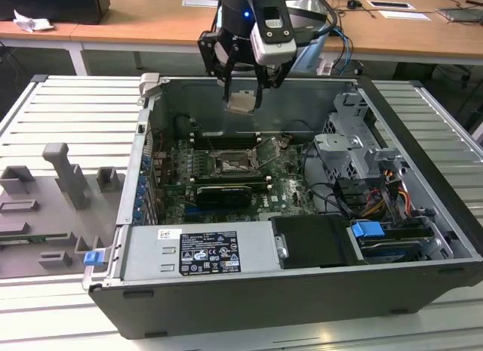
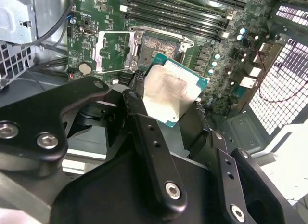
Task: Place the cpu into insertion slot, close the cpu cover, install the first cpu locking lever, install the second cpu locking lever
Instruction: 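Place the cpu into insertion slot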
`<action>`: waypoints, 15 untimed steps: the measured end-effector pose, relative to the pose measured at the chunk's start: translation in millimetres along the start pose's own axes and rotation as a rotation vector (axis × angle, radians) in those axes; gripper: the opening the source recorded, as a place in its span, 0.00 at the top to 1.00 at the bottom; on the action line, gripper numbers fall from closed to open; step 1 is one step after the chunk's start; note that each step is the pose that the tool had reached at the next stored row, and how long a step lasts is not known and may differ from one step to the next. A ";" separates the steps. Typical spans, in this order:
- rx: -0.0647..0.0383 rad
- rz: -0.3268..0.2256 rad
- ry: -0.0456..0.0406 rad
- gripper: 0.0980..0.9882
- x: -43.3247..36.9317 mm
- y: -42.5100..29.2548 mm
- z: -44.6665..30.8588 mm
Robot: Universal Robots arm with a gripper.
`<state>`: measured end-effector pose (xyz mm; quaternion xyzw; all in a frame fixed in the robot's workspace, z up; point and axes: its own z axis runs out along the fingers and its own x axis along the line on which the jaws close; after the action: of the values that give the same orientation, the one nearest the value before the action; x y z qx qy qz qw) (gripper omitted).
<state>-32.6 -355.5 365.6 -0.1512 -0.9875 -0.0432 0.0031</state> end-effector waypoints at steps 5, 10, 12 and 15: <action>-0.001 0.038 -0.0032 0.51 0.0 0.0 0.3; 0.000 0.041 -0.0037 0.51 0.0 -0.2 2.2; 0.002 0.041 -0.0044 0.51 -0.1 -0.4 4.2; 0.004 0.064 -0.0070 0.51 -0.1 -0.5 4.8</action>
<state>-32.7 -355.5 360.8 -0.1831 -0.9823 -0.0408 0.0013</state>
